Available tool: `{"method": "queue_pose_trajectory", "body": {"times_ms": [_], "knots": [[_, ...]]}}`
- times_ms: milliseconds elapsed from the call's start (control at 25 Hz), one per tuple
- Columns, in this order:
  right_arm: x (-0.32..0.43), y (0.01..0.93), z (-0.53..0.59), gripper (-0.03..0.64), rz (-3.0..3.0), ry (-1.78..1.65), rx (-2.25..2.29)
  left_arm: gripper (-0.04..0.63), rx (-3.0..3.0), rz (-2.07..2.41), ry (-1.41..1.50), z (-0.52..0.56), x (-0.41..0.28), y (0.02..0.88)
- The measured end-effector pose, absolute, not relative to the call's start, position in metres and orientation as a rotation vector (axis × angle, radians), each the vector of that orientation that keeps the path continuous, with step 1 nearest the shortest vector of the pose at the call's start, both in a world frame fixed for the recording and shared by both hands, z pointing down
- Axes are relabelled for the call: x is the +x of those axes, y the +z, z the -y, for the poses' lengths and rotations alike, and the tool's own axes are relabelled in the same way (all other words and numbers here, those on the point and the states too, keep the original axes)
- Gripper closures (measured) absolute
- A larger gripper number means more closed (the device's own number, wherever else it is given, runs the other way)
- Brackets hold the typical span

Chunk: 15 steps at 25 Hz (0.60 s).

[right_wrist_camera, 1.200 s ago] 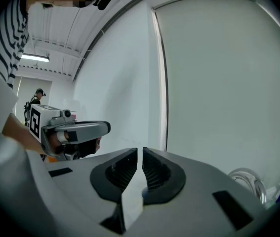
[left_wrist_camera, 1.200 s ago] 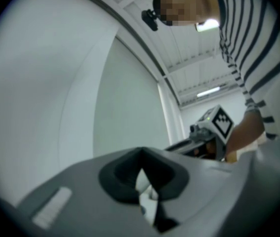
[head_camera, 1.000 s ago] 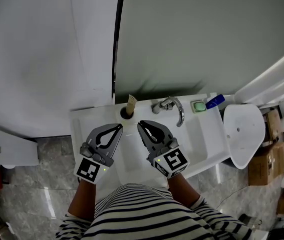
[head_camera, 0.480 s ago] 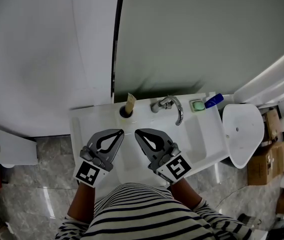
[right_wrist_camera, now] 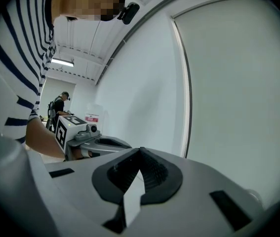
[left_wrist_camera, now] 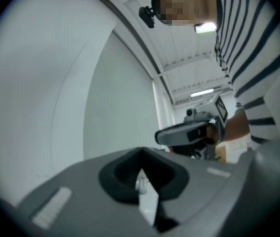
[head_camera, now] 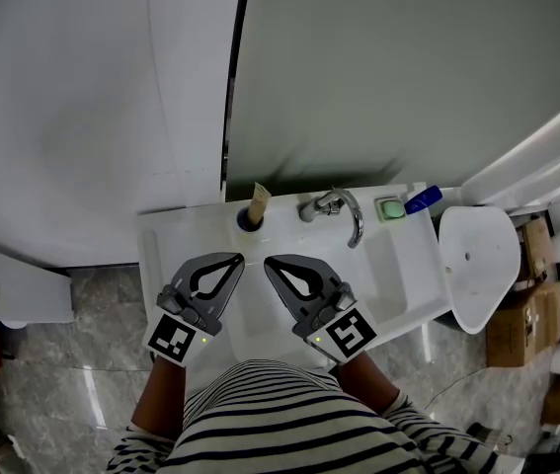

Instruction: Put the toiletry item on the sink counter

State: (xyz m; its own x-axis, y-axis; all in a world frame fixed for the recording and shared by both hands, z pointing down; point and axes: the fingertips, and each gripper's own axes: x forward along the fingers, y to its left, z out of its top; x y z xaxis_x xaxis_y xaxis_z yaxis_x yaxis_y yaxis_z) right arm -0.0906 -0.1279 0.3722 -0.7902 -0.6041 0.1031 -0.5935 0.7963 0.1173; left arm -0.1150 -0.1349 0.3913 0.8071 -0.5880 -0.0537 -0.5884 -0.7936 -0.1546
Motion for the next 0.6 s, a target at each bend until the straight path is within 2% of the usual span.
{"method": "queue_pose_trajectory", "body": {"times_ms": [600], "knots": [[-0.0946,0.3806,0.1293,0.611,2.841,-0.104,0.924,0.589,-2.839,-0.925,-0.003,0.1383,-0.1152,0.3990]]}}
